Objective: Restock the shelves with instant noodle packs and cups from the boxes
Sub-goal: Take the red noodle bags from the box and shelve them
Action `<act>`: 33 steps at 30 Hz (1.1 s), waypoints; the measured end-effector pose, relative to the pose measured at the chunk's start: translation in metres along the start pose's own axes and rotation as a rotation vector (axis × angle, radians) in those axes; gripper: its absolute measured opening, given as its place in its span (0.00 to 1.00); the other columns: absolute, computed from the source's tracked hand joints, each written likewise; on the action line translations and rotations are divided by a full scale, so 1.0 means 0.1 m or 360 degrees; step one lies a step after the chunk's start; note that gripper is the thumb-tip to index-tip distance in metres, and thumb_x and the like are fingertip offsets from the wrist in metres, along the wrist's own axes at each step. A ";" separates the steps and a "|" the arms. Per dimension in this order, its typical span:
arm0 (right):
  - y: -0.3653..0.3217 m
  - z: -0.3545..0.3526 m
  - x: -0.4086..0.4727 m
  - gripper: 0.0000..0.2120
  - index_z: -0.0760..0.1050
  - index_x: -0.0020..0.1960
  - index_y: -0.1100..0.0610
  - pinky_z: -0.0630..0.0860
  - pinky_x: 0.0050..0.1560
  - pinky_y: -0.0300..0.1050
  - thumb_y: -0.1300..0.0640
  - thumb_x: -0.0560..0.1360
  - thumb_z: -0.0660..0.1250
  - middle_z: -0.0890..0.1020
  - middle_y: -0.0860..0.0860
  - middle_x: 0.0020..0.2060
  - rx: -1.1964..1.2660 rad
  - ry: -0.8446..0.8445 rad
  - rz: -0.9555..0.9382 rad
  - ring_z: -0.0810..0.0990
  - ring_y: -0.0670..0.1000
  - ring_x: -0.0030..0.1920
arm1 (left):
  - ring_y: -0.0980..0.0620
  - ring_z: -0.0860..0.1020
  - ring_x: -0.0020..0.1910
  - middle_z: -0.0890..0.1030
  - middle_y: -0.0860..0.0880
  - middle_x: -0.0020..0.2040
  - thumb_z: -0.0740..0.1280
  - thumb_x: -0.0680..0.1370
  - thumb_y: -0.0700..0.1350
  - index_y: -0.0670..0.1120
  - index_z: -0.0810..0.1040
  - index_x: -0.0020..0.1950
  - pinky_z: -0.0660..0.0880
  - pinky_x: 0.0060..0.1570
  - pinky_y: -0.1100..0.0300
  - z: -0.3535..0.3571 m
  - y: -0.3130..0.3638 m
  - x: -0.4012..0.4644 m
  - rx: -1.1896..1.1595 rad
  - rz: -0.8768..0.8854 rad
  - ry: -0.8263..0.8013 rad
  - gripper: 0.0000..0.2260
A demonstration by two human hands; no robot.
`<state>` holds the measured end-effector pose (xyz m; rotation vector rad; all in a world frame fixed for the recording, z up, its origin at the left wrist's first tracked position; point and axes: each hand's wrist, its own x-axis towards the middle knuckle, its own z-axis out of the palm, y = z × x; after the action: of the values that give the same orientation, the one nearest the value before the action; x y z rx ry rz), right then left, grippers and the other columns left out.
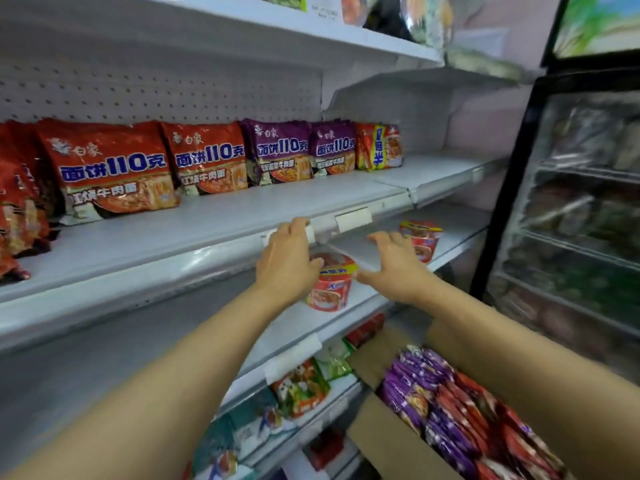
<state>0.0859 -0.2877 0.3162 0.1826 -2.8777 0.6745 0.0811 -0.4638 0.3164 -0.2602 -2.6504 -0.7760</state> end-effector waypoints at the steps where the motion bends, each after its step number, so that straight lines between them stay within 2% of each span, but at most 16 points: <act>1: 0.11 0.00 -0.07 0.35 0.58 0.74 0.57 0.60 0.68 0.51 0.46 0.74 0.69 0.61 0.57 0.70 -0.0003 0.0000 0.0042 0.57 0.59 0.71 | 0.42 0.68 0.66 0.68 0.42 0.68 0.69 0.76 0.44 0.46 0.61 0.72 0.70 0.62 0.47 0.11 0.05 -0.03 -0.0014 0.0015 -0.0054 0.28; 5: 0.56 0.05 -0.35 0.34 0.60 0.73 0.58 0.61 0.69 0.49 0.48 0.73 0.70 0.62 0.58 0.69 -0.0005 0.0016 0.0217 0.57 0.59 0.70 | 0.40 0.69 0.64 0.71 0.41 0.65 0.69 0.74 0.44 0.45 0.65 0.69 0.70 0.61 0.46 0.57 0.20 -0.11 -0.0058 0.0054 -0.0242 0.26; 8: 0.92 0.08 -0.54 0.32 0.61 0.71 0.57 0.64 0.67 0.50 0.49 0.72 0.70 0.65 0.57 0.66 0.0011 0.0037 0.0349 0.60 0.57 0.67 | 0.41 0.68 0.67 0.69 0.42 0.68 0.70 0.74 0.46 0.45 0.63 0.71 0.67 0.64 0.48 0.92 0.35 -0.16 -0.0074 0.0097 -0.0381 0.28; 19: 2.58 0.19 -0.86 0.33 0.60 0.72 0.56 0.67 0.64 0.53 0.45 0.73 0.69 0.65 0.57 0.65 -0.0009 -0.0170 0.0739 0.64 0.57 0.65 | 0.43 0.69 0.66 0.69 0.43 0.67 0.69 0.75 0.48 0.45 0.63 0.71 0.69 0.63 0.47 2.47 0.97 -0.27 -0.0028 0.0120 -0.0785 0.27; 29: 4.04 0.58 -1.07 0.33 0.59 0.72 0.56 0.63 0.65 0.49 0.46 0.74 0.68 0.64 0.58 0.68 0.0076 -0.0447 0.0984 0.60 0.59 0.69 | 0.41 0.70 0.65 0.71 0.41 0.66 0.71 0.74 0.47 0.44 0.64 0.70 0.70 0.62 0.46 3.91 1.39 -0.41 0.0052 0.0070 -0.1116 0.28; 33: 4.47 0.83 -1.28 0.34 0.57 0.74 0.55 0.61 0.67 0.49 0.46 0.75 0.67 0.62 0.58 0.70 0.0127 -0.0561 0.1071 0.60 0.59 0.70 | 0.43 0.69 0.66 0.70 0.42 0.67 0.71 0.74 0.47 0.43 0.63 0.72 0.69 0.63 0.48 4.43 1.49 -0.66 0.0092 0.0159 -0.1300 0.30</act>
<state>0.1274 0.0830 0.0261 -0.7659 -3.2444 0.9374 0.0530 -0.1006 0.0161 -0.8398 -3.3597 -0.6459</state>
